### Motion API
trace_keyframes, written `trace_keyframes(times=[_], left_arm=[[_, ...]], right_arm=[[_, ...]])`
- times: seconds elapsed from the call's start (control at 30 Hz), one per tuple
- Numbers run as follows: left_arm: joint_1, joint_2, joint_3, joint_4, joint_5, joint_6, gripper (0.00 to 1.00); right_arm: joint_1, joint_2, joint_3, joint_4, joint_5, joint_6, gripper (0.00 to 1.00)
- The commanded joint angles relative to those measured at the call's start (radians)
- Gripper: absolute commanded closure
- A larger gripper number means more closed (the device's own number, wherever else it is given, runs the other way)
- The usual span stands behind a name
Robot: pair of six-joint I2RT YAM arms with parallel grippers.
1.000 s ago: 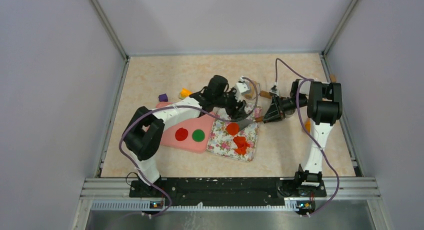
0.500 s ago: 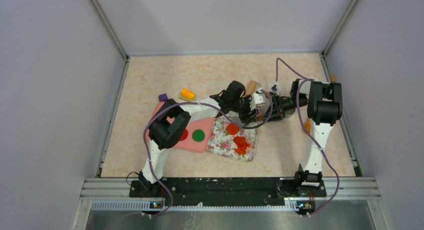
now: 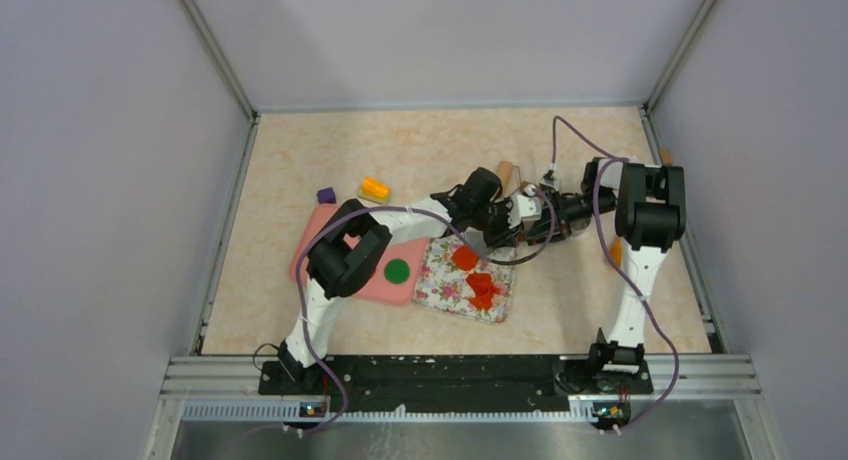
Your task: Roll out the dumpling wrappers from the dough
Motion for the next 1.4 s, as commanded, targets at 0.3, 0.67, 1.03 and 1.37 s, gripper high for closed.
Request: trace_keyframes(times=[0.3, 0.67, 1.03, 1.37], left_arm=[[-0.012, 0.023, 0.044, 0.021, -0.042, -0.164, 1.00], [-0.012, 0.028, 0.042, 0.042, -0.041, -0.296, 1.00], [-0.012, 0.018, 0.032, 0.074, -0.021, -0.328, 1.00], [-0.013, 0.021, 0.028, 0.095, -0.021, -0.343, 1.00]], right_arm=[[-0.003, -0.273, -0.158, 0.362, 0.097, 0.293, 0.52], [-0.003, -0.332, -0.332, 0.501, 0.010, 0.370, 0.51], [-0.006, -0.348, -0.343, 0.643, -0.059, 0.501, 0.51], [-0.011, -0.321, -0.354, 0.672, -0.077, 0.522, 0.74]])
